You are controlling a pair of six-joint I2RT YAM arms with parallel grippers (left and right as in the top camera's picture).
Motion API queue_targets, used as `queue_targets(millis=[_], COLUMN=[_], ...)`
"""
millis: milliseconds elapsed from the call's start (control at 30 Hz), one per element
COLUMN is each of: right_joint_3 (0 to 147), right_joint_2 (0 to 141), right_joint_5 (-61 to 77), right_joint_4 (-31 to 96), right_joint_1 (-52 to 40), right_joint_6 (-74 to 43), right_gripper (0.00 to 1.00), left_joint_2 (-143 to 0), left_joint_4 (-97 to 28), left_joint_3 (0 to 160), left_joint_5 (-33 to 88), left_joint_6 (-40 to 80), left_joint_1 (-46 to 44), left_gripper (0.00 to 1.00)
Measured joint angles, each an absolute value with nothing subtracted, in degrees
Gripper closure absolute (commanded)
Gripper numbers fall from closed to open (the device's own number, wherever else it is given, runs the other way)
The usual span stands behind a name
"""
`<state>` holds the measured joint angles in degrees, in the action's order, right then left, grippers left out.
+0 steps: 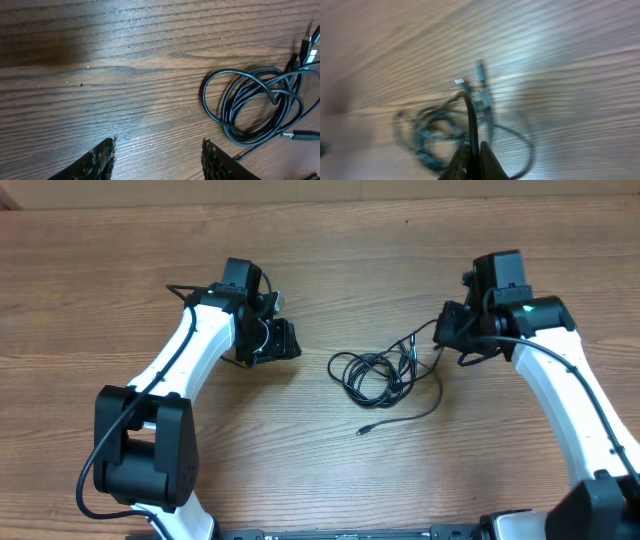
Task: Untangle cables
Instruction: 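Move the right gripper down onto the cable pile and grasp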
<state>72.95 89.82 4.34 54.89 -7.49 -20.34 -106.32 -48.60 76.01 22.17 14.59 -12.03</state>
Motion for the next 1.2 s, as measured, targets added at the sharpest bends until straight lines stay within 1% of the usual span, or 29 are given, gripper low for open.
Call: queue_targets(millis=[100,133,167,200,267,300,500,600,700,800,967,1033,1200], right_joint_3=[72.95,72.95,72.95,72.93,72.84,72.84,72.73,72.73,72.73,72.71,72.38,71.35,65.01], right_joint_2=[92.47,93.62,94.37,95.29,96.71,97.27,99.18,99.18,99.18,99.18,99.18,99.18,99.18], right_joint_5=[-0.60,-2.50,-3.57,-4.95,-6.57,-7.20,-8.75,-4.69,2.85,6.59,6.83,6.81,6.85], right_joint_4=[54.68,54.48,54.43,54.28,53.98,53.95,53.76,53.87,55.81,60.38,64.64,64.03,57.06], right_joint_1=[-7.49,-7.49,-7.49,-7.49,-7.49,-7.49,-7.49,-7.49,-7.49,-7.60,-7.62,-7.60,-7.73], right_joint_6=[-20.10,-19.84,-19.86,-19.79,-19.49,-19.59,-18.52,-17.78,-16.49,-15.73,-15.38,-15.35,-15.16], right_gripper=[0.96,0.83,0.63,0.52,0.37,0.34,0.30,0.29,0.22,0.21,0.21,0.20,0.19], left_joint_2=[-106.32,-106.32,-106.32,-106.32,-106.32,-106.32,-106.32,-106.32,-106.32,-106.32,-106.32,-106.32,-106.32], left_joint_4=[-48.60,-48.60,-48.60,-48.60,-48.62,-48.60,-48.60,-48.56,-48.42,-48.45,-47.99,-47.92,-47.59], left_joint_3=[76.01,76.01,76.01,76.01,76.01,76.01,76.01,76.01,76.01,76.01,76.01,76.01,76.01], left_joint_5=[22.17,22.17,22.17,22.17,22.17,22.15,22.02,21.96,21.39,20.91,20.73,20.71,20.71], left_joint_6=[14.46,14.41,14.37,14.20,13.74,13.52,13.13,13.13,13.13,13.13,13.13,13.13,13.13], left_joint_1=[-12.03,-12.03,-12.03,-12.03,-12.03,-12.03,-12.03,-12.03,-12.03,-12.03,-12.03,-12.03,-12.03], left_gripper=[0.44,0.44,0.44,0.44,0.44,0.44,0.42,0.42,0.41,0.41,0.41,0.40,0.40])
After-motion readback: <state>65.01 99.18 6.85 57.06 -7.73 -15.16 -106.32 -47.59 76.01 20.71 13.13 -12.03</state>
